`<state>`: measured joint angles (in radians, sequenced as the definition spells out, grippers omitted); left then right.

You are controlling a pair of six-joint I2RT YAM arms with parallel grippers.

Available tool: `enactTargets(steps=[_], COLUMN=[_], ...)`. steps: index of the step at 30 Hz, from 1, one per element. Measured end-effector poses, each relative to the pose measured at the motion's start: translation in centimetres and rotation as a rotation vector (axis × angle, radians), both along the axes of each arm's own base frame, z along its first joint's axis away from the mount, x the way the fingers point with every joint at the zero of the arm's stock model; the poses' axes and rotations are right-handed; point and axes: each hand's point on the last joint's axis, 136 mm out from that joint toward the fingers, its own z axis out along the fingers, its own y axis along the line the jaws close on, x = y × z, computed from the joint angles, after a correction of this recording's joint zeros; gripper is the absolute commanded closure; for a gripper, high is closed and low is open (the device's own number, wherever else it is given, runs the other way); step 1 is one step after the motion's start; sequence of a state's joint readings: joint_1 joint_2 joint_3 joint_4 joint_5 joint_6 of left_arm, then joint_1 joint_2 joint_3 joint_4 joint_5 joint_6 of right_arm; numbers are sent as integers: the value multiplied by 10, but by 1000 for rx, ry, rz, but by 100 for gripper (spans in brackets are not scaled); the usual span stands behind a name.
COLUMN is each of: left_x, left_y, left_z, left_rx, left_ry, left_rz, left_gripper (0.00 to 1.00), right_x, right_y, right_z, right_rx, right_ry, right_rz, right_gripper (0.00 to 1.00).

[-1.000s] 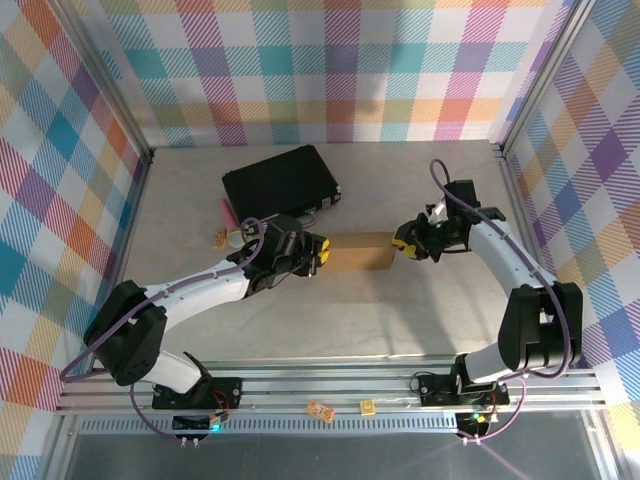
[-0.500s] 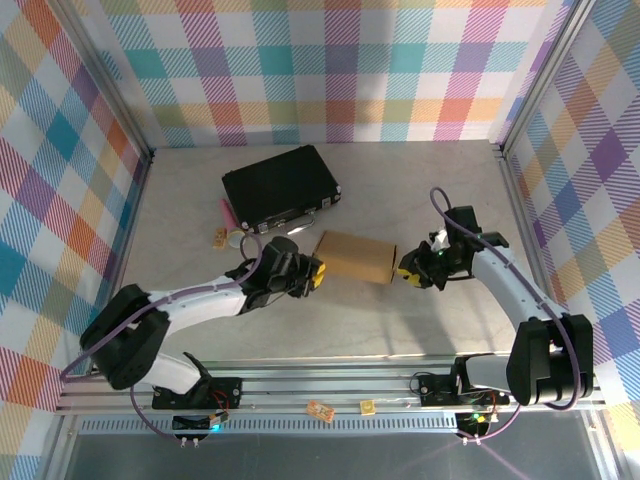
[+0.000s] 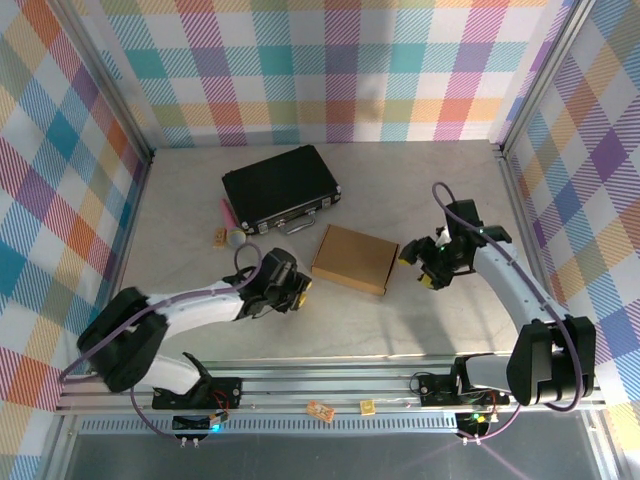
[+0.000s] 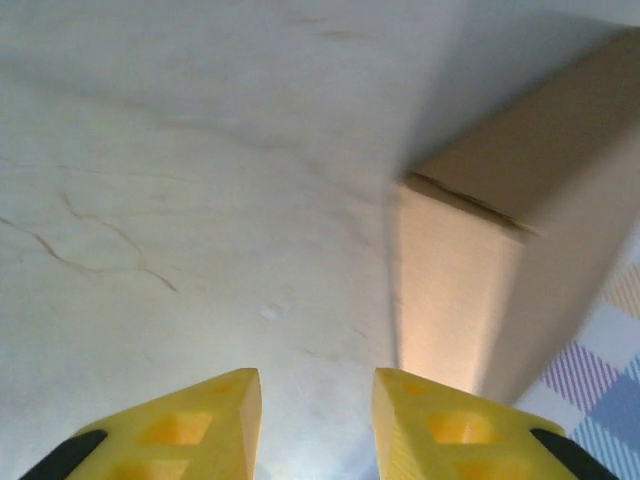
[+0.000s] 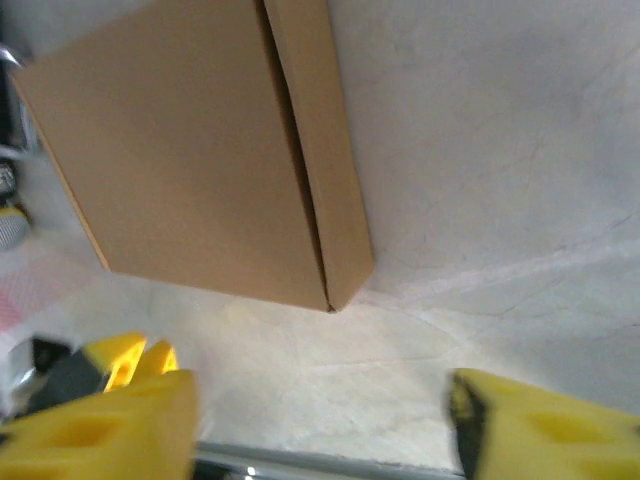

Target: Fold the paper box

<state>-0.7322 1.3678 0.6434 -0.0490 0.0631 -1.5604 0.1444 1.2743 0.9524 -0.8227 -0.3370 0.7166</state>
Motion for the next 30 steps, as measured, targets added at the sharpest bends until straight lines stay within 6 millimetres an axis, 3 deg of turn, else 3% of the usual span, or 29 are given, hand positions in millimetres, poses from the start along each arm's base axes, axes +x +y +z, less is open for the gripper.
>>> enactTargets(steps=[1,2,5,8,11,13,14,16,20,22,26,30], left_x=[6,14,36,37,17,2,-5,-10,-11,-9,5,35], left_y=[4,9,39,94,162,203,223,244,255,261,281,291], left_z=[21,48,124,179,201,203,202,188,119,85,40,10], left_rx=[30,63,166,341,588,770,882,1085,1322,1342,1269,1188], left_ry=[-52,-120,-322,-498,-561,-545,-541,-540,-491,-451,-399,-383], left_rz=[-21,-37,-33,30,143,211,230,161,-112,-183,-149,-122], left_gripper=[26,0,0,0,0,0,0,0,0,0,0,0], right_x=[4,8,16,14,12,10,10,11,19,24,45,79], right_y=[-4,-10,-30,-53,-86,-104,-113,-124,-125,-121,-112,-98], right_z=[8,16,49,87,111,104,94,59,-18,-42,-64,-61], right_rx=[-26,-57,-156,-255,-397,-498,-556,-664,-783,-795,-796,-749], right_ry=[-28,-60,-191,-365,-552,-640,-684,-700,-612,-592,-632,-761], right_rz=[-11,-24,-77,-138,-233,-268,-278,-239,-60,4,84,129], right_gripper=[1,1,1,1,1,1,1,1,1,1,1,1])
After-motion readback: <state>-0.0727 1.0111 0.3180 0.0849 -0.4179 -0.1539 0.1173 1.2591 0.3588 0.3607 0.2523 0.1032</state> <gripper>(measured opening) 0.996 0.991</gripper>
